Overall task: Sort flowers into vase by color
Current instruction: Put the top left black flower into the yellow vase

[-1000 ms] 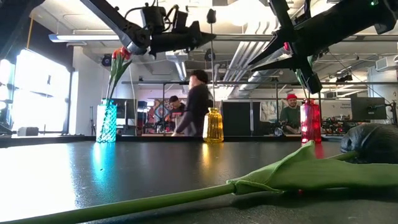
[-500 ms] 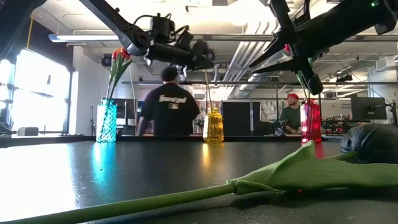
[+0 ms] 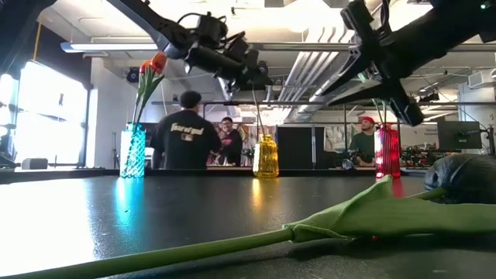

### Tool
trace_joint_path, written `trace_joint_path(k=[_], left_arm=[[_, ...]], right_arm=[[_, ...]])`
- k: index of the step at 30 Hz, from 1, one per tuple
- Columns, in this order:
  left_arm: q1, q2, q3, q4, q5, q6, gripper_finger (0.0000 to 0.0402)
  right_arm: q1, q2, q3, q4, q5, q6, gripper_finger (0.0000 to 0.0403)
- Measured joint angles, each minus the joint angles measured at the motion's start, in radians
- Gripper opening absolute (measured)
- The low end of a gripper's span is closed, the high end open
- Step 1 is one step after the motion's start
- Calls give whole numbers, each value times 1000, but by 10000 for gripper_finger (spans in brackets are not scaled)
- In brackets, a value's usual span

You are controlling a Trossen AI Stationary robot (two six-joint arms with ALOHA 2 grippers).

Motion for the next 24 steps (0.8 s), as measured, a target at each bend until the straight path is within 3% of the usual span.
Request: trace_joint_path(k=[24], left_arm=[[-57, -4, 215, -217, -74, 114, 196]], right_arm=[[54, 0, 0, -123, -52, 49, 64]])
